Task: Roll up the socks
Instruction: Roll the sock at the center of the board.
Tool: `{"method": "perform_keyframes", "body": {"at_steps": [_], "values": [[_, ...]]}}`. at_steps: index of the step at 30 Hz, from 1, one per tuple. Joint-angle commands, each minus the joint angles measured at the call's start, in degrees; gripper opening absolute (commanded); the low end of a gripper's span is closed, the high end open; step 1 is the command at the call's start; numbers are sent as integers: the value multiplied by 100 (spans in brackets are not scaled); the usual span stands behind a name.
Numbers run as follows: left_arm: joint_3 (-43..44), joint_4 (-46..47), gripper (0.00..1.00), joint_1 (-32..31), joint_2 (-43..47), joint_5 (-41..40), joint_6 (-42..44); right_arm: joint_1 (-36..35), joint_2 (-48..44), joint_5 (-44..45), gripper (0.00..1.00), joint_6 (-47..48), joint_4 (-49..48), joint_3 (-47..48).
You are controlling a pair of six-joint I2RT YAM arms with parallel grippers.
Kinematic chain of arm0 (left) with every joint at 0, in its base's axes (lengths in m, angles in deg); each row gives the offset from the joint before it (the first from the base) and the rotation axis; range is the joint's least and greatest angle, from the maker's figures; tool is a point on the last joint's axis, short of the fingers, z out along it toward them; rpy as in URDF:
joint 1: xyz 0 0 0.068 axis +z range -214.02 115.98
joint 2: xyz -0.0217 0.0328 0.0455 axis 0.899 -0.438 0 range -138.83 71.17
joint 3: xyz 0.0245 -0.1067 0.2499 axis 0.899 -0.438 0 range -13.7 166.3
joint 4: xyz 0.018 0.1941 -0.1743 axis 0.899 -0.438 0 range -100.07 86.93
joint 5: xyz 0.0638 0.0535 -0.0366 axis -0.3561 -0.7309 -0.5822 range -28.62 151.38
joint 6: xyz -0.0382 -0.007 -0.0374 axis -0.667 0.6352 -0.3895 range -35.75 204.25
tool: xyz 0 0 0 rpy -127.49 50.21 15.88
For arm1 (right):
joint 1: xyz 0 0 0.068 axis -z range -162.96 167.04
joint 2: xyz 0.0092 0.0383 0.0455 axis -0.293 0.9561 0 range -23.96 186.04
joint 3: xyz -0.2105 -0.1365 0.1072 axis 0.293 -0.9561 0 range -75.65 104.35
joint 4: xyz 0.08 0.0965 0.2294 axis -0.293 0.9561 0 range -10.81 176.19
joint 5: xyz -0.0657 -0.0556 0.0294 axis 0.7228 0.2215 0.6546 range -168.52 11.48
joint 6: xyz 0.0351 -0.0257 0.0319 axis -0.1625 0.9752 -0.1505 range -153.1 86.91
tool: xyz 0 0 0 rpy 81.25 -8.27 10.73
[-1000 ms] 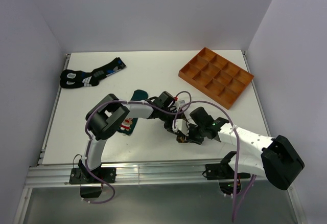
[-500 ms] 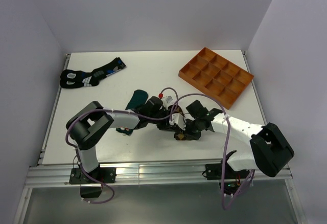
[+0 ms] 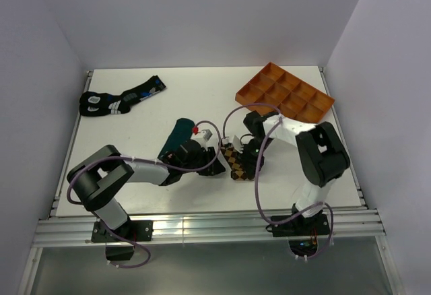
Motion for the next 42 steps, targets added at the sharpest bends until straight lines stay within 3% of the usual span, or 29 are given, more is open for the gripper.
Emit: {"method": "perform_keyframes", "body": {"at_steps": [1,7,18,26,42], "values": [[-97,661,41,-264,300,-411,651,130,614,-194,14,231,751,433],[140,758,46,-748,230,-649,1618,131,1318,-387,15,283,1365,996],[781,679,52,-810,-147,-456,2603,139,1776,-484,17,380,1762,1365],[1028,670,52,-836,-622,317,2648,166,1873,-537,17,292,1824,1497],[624,1163,50,-854,-903,881,2201,254,1961,-475,17,29,1631,1568]]}}
